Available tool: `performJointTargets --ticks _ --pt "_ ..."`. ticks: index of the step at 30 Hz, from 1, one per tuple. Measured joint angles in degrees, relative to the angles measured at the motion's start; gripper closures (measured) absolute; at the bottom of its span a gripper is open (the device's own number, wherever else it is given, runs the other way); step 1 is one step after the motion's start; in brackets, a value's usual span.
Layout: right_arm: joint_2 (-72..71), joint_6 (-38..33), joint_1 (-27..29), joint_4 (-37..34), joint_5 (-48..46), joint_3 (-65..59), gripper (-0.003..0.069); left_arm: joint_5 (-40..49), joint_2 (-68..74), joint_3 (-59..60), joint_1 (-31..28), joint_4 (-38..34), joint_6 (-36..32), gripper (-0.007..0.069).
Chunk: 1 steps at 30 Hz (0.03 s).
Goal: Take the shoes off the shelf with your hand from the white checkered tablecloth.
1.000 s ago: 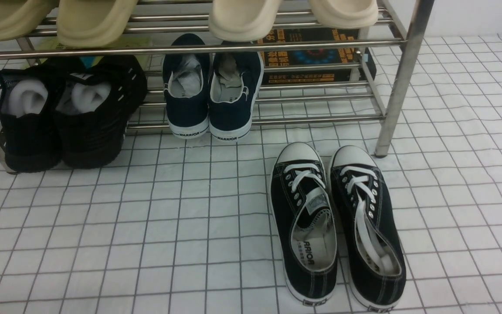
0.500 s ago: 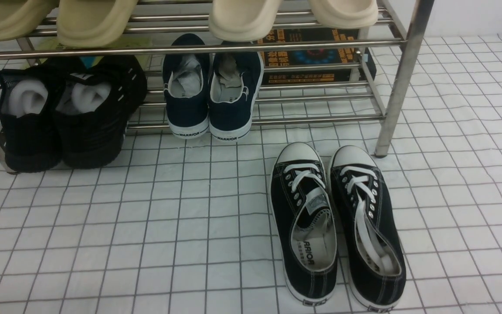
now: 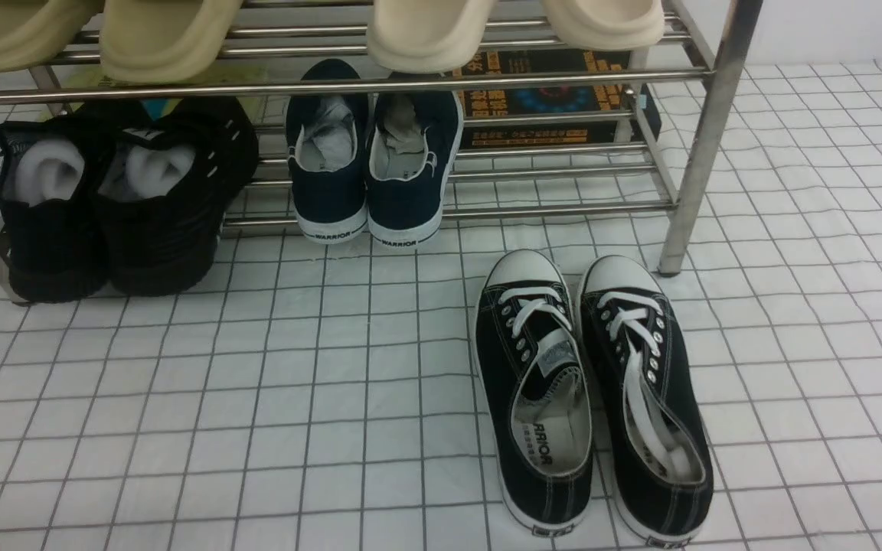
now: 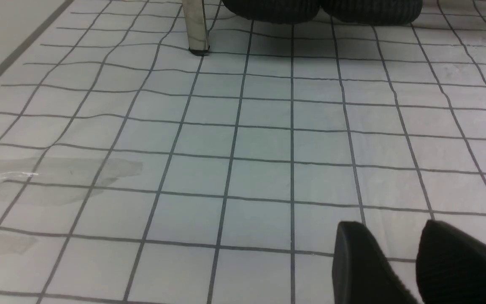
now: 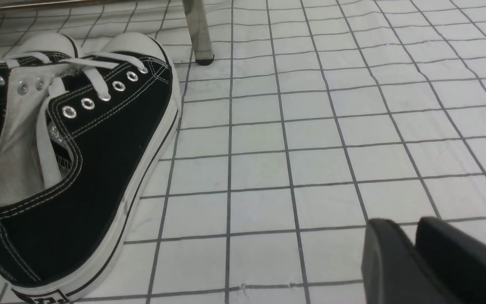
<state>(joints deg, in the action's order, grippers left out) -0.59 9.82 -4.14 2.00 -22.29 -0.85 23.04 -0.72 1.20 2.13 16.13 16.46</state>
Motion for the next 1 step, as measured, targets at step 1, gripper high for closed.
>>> performJointTargets --ticks 1 --pt "0.00 0.00 0.00 0.00 0.00 0.00 0.0540 0.00 0.00 0.00 0.00 0.00 0.00 0.0384"
